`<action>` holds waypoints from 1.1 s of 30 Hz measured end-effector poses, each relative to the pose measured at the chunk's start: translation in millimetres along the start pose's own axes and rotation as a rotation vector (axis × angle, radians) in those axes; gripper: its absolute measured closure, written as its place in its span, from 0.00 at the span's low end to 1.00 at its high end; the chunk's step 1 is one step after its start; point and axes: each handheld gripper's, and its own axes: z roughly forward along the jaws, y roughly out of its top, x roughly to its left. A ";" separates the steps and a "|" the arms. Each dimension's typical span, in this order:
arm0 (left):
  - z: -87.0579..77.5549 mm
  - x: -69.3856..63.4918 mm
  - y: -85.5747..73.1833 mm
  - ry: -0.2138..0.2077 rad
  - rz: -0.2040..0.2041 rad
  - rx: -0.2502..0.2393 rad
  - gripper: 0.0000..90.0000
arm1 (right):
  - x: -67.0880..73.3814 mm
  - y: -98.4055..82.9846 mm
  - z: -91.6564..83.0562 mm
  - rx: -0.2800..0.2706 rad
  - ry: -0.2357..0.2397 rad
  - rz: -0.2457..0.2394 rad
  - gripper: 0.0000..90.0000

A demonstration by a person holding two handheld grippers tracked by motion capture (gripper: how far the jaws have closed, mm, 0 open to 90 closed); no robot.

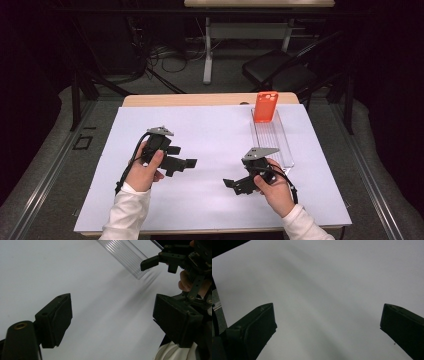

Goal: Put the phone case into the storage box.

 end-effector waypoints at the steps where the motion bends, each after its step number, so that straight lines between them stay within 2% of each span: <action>1: 0.3 -0.2 0.0 0.001 0.003 -0.001 0.18 | 0.2 -0.8 0.7 -0.002 0.001 -0.001 0.00; 13: -1.2 -2.6 -0.9 -0.004 0.006 -0.008 0.18 | 1.5 -10.8 7.1 -0.015 -0.001 -0.013 0.00; 19: -2.5 -0.8 -1.6 0.002 0.001 -0.008 0.18 | 2.5 -12.4 10.0 0.024 -0.040 -0.028 0.00; 33: -5.6 2.6 -2.1 0.006 -0.008 -0.020 0.18 | 2.9 -13.2 9.7 0.006 -0.029 -0.030 0.00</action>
